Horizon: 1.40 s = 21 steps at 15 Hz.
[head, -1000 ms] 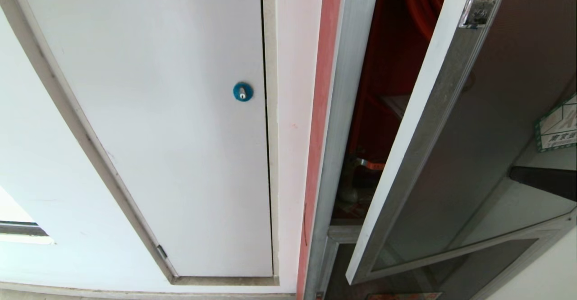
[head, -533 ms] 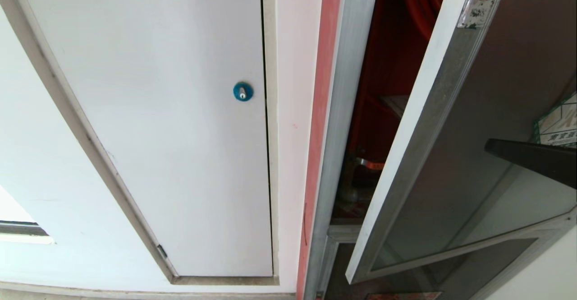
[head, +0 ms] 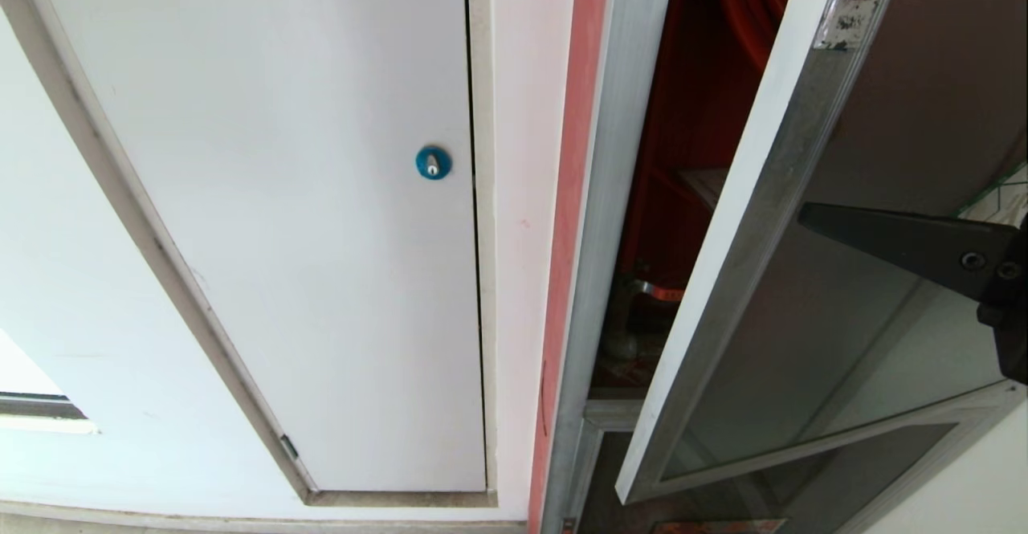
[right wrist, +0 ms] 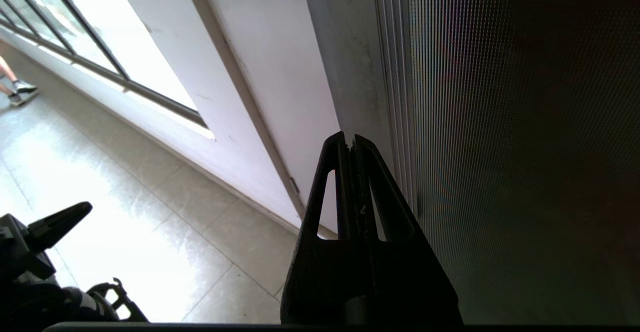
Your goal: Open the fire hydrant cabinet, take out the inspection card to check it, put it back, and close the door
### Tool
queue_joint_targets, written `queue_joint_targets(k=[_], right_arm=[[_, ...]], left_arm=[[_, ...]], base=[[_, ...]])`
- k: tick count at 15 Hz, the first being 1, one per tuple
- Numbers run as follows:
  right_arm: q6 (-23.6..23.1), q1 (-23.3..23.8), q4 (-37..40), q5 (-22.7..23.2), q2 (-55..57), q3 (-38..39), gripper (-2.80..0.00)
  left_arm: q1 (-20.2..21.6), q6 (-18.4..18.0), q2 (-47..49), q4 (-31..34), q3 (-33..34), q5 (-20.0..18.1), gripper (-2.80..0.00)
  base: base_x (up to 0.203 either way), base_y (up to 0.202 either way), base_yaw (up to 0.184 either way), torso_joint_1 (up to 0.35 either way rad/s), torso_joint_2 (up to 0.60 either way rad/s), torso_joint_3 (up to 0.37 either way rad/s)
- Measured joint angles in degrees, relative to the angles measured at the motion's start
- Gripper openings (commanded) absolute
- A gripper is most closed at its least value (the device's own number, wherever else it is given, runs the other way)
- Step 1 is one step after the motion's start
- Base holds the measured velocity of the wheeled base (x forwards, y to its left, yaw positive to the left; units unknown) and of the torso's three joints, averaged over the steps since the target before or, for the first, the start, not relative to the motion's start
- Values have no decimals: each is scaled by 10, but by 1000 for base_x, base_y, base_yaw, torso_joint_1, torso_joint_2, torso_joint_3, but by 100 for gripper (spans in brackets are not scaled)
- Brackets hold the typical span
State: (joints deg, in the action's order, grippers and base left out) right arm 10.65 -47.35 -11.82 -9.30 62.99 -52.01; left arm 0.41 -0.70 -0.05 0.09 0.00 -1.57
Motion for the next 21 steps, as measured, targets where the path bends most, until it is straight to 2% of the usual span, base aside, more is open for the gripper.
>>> queue_joint_targets(k=[6,14,21], right_arm=[[-10,8,-22,-13,50,-33,-280],[-25,71,-28,-14,122,-101,-280],[-41,102,-68,-13,189,-132,-280]], left_arm=[[0,0,0,0,0,0,-280],[0,0,0,0,0,0,-280],[0,0,0,0,0,0,-280]], base=[[0,0,0,0,0,0],[0,0,0,0,0,0],[0,0,0,0,0,0]])
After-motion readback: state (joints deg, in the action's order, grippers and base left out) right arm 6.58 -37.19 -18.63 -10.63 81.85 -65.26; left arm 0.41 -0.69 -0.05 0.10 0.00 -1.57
